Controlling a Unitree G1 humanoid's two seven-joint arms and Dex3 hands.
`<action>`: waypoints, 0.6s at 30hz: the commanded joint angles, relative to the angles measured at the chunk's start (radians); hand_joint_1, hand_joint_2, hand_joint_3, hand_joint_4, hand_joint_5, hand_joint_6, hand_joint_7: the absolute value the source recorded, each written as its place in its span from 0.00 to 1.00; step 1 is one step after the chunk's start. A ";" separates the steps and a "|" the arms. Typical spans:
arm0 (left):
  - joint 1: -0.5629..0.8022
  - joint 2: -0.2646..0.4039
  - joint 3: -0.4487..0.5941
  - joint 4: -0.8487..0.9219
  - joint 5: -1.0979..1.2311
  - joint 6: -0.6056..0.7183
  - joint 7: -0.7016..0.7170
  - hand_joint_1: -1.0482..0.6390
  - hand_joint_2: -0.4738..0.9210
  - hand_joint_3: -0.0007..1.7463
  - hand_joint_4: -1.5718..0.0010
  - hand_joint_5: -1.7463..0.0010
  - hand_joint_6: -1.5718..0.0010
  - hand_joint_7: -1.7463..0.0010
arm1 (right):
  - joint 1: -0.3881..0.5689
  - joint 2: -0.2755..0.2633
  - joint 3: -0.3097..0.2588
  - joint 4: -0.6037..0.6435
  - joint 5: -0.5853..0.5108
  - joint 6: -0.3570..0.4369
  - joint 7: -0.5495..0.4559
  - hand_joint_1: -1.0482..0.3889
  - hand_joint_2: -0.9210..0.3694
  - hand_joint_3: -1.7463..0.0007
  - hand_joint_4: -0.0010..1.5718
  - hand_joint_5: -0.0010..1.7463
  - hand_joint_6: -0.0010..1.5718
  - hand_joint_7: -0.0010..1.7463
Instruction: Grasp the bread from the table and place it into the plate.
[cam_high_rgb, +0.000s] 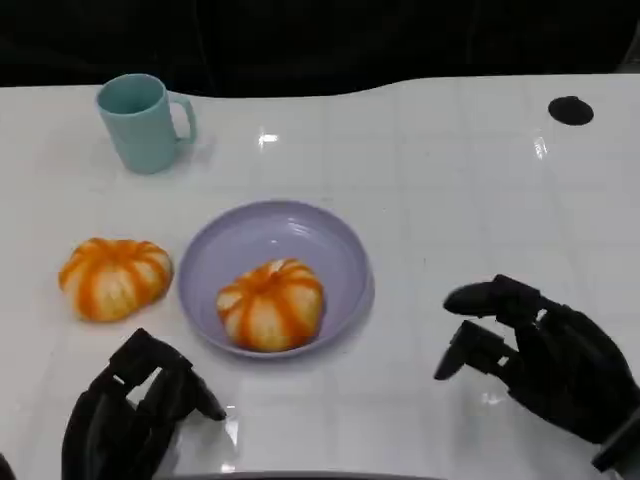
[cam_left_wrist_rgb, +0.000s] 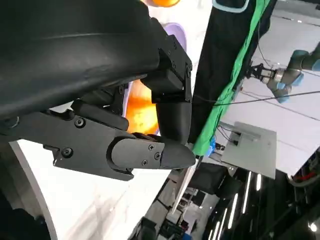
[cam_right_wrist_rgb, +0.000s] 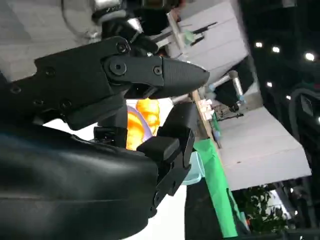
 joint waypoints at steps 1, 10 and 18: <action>0.011 0.012 0.002 -0.012 -0.003 0.002 0.009 0.28 1.00 0.13 0.60 0.00 0.68 0.12 | 0.031 -0.007 -0.051 -0.040 0.051 0.125 -0.005 0.33 0.00 0.69 0.31 1.00 0.21 0.83; 0.011 0.013 0.005 -0.011 -0.006 -0.006 0.000 0.28 1.00 0.15 0.60 0.00 0.69 0.12 | 0.040 -0.002 -0.117 -0.058 0.084 0.318 -0.060 0.36 0.00 0.79 0.45 1.00 0.30 1.00; 0.018 0.016 0.004 -0.021 -0.005 0.000 0.003 0.27 1.00 0.14 0.60 0.00 0.68 0.12 | 0.034 0.012 -0.130 -0.048 0.049 0.303 -0.059 0.35 0.00 0.80 0.47 1.00 0.33 1.00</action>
